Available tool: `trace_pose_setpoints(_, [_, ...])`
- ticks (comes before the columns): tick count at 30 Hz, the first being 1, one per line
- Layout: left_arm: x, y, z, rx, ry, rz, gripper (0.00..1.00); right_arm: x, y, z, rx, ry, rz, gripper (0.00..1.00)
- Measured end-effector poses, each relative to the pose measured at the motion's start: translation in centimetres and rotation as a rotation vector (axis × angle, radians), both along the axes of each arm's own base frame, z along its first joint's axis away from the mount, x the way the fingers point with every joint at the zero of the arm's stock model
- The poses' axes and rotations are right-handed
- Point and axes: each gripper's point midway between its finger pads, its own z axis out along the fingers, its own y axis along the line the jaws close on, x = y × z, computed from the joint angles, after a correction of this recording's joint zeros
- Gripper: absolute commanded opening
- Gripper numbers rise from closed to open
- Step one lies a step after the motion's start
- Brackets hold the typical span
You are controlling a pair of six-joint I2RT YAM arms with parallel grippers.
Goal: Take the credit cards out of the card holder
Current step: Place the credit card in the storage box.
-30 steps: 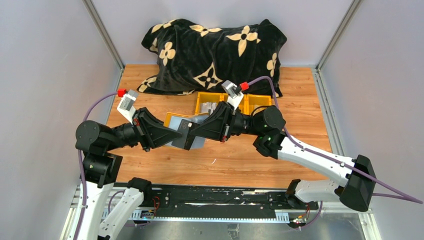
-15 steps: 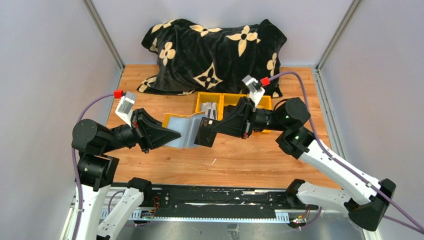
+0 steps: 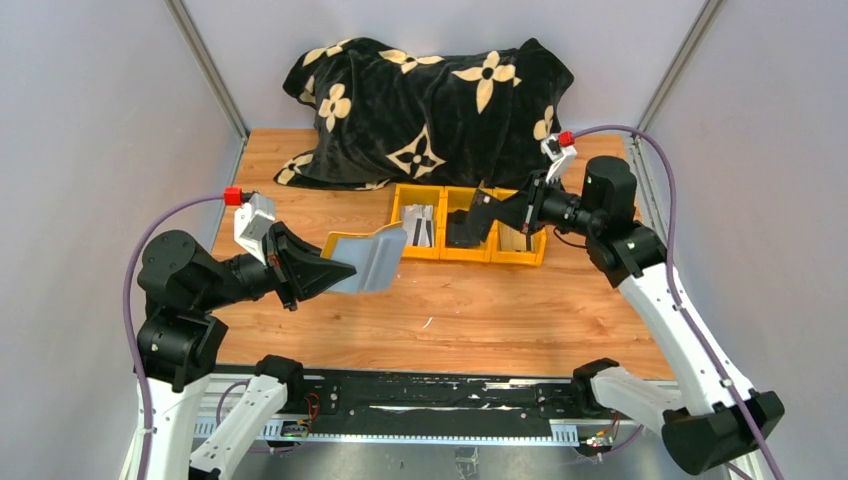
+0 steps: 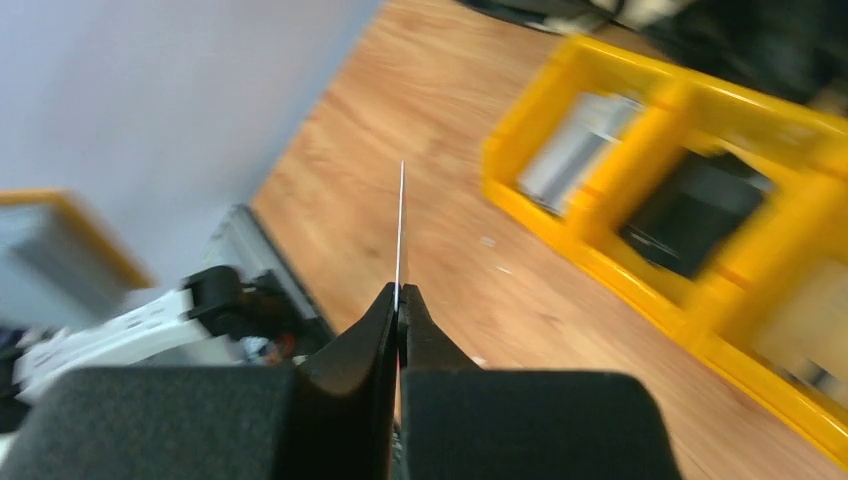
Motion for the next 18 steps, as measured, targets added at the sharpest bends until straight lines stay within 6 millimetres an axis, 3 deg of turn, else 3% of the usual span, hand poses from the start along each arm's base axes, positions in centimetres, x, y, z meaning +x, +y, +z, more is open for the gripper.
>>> trace_pose_setpoints(4, [0.1,0.2,-1.0,0.041,-0.001,0.004,0.00,4.6,-3.7,-5.1,-0.144,0.107,-0.177,0.00])
trace_pose_setpoints(8, [0.1,0.3,-1.6,0.071,-0.007,0.003,0.00,7.7,-6.3,-9.6,-0.233,0.219,-0.274,0.00])
trace_pose_setpoints(11, [0.0,0.4,-1.7,0.082,-0.021,0.002,0.00,9.0,-6.3,-11.8,-0.261,0.278,-0.273,0.00])
trace_pose_setpoints(18, [-0.1,0.4,-1.9,0.095,-0.035,-0.003,0.00,13.3,-3.7,-15.2,-0.314,0.346,-0.225,0.00])
